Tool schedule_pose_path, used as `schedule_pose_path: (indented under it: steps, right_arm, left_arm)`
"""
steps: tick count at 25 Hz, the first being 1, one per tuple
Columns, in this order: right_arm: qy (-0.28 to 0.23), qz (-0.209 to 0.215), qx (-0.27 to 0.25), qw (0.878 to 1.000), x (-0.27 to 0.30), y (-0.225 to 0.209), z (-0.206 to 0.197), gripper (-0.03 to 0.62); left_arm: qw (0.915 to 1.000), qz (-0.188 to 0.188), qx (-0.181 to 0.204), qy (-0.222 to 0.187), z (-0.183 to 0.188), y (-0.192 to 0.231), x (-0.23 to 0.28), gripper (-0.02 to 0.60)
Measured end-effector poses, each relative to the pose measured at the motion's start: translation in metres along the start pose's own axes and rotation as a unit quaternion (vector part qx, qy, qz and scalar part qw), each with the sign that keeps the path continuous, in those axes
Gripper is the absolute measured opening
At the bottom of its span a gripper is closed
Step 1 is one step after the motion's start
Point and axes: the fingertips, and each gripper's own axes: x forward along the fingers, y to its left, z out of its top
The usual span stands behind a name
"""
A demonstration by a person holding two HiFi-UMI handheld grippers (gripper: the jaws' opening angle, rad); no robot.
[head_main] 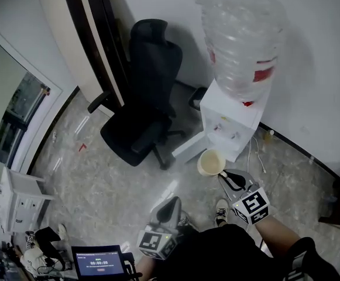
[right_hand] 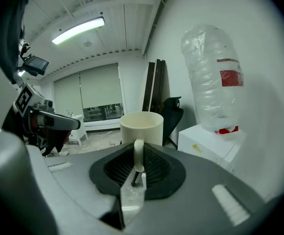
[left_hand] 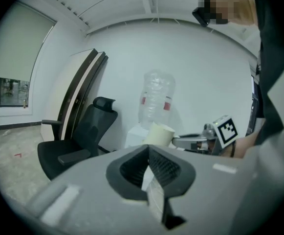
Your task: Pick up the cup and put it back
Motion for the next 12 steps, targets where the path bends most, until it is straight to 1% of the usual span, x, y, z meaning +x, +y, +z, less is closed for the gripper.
schedule_pose_path:
  steps: [2, 4, 8, 12]
  right_arm:
    - [0.000, 0.000, 0.003, 1.000, -0.005, 0.011, 0.000, 0.049]
    - [-0.002, -0.008, 0.006, 1.000, -0.012, 0.022, 0.000, 0.049]
    - [-0.013, -0.049, 0.017, 0.999, -0.028, 0.053, 0.000, 0.049]
    - [-0.027, -0.096, 0.052, 0.994, -0.042, 0.103, -0.005, 0.049]
  left_arm:
    - [1.0000, -0.006, -0.006, 0.002, -0.003, 0.003, -0.005, 0.005]
    - [0.9998, -0.020, -0.004, 0.002, -0.001, 0.003, -0.006, 0.005]
    - [0.9965, -0.079, 0.028, -0.001, -0.007, 0.003, -0.019, 0.005]
    - [0.9909, -0.122, 0.057, 0.002, -0.018, 0.017, -0.068, 0.005]
